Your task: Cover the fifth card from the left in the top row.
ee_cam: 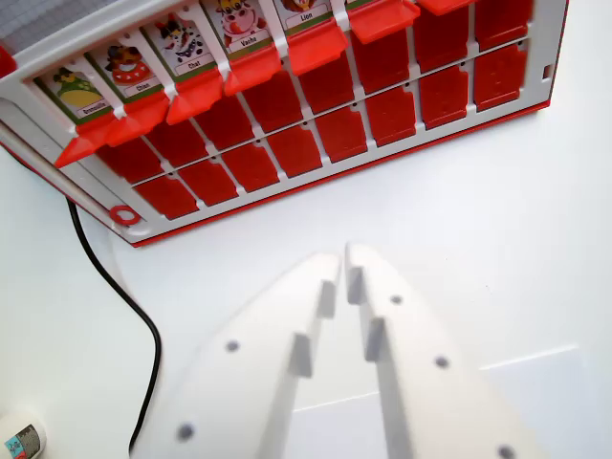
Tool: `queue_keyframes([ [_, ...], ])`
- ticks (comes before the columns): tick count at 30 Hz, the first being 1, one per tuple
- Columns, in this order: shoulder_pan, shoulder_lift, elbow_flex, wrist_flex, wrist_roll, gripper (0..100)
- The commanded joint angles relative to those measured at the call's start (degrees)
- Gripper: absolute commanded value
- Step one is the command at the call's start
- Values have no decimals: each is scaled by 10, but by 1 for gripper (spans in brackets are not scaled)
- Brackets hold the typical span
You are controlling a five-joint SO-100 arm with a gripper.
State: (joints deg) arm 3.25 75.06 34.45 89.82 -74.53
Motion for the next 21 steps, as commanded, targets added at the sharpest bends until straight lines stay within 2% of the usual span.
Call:
queue_keyframes([
  [1, 6, -38, -40, -25, 14, 0],
  [8, 5, -156, -109, -75, 24, 0],
  [15, -1, -253, -182, -113, 12, 0],
  [21, -2, -298, -200, -161, 9, 0],
])
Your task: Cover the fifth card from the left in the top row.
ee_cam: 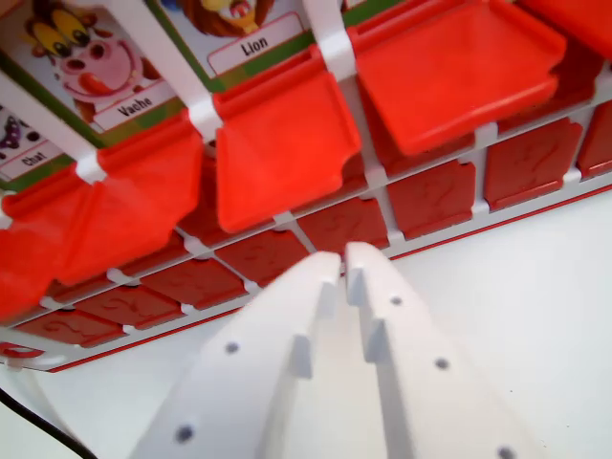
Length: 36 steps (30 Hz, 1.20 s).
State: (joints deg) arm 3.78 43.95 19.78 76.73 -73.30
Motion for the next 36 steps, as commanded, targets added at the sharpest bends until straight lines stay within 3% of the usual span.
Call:
queue_keyframes([
  [1, -7, 10, -54, -34, -3, 0],
  [13, -13, 4, -58, -134, 57, 0],
  [25, -8, 17, -56, -226, 92, 0],
  [36, -4, 47, -52, -273, 75, 0],
])
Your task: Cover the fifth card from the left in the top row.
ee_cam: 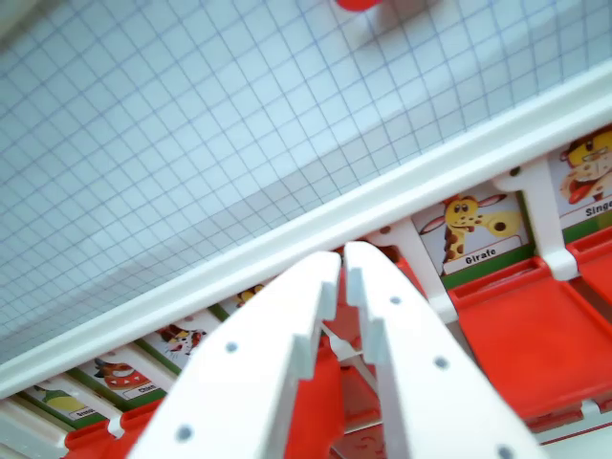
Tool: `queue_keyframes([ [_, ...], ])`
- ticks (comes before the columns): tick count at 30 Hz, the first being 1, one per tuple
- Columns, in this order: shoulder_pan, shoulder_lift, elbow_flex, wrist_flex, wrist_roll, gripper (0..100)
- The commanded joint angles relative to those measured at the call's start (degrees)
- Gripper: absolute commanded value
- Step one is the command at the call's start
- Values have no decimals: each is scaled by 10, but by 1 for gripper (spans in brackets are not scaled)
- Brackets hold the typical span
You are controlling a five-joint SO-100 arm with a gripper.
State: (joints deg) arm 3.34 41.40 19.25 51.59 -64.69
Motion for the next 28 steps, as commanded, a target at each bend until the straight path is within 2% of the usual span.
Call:
queue_keyframes([
  [1, 1, 80, -47, -26, -12, 0],
  [6, 0, 123, -47, -21, -37, 0],
  [14, -12, 231, -80, 178, -156, 0],
  [25, -23, 425, -18, 379, -219, 0],
  [28, -23, 480, 37, 383, -226, 0],
])
